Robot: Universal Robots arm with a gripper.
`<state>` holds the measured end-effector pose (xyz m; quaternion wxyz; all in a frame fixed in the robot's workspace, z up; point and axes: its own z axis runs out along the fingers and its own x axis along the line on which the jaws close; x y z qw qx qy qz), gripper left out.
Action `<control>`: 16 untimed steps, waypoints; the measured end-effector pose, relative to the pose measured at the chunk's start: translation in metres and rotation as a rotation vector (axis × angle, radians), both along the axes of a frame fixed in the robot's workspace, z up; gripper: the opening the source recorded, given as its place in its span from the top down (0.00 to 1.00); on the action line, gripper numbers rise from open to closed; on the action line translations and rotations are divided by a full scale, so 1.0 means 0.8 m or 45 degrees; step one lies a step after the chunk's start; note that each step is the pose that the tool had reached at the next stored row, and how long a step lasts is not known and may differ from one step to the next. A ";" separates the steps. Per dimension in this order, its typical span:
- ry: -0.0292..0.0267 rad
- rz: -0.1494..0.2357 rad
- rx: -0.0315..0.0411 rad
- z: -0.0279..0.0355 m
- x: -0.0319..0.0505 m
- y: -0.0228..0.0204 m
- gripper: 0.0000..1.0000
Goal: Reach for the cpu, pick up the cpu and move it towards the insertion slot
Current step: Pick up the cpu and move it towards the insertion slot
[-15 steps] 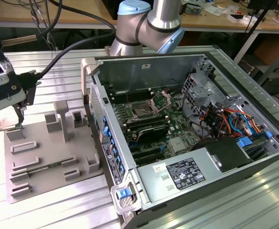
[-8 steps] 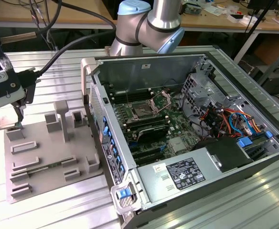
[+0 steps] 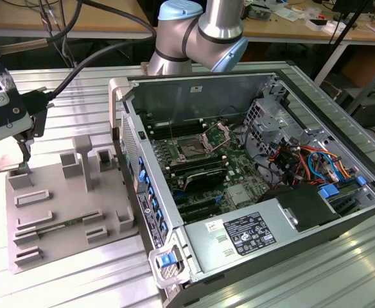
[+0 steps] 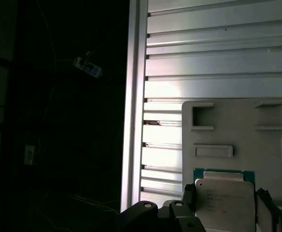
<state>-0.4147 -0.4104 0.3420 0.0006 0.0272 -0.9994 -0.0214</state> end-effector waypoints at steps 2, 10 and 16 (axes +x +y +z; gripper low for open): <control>0.0001 0.000 -0.0001 0.0015 0.000 0.0000 0.45; 0.0001 0.000 -0.0001 0.0086 0.000 0.0000 0.45; 0.0000 0.000 0.0000 0.0137 0.000 0.0000 0.45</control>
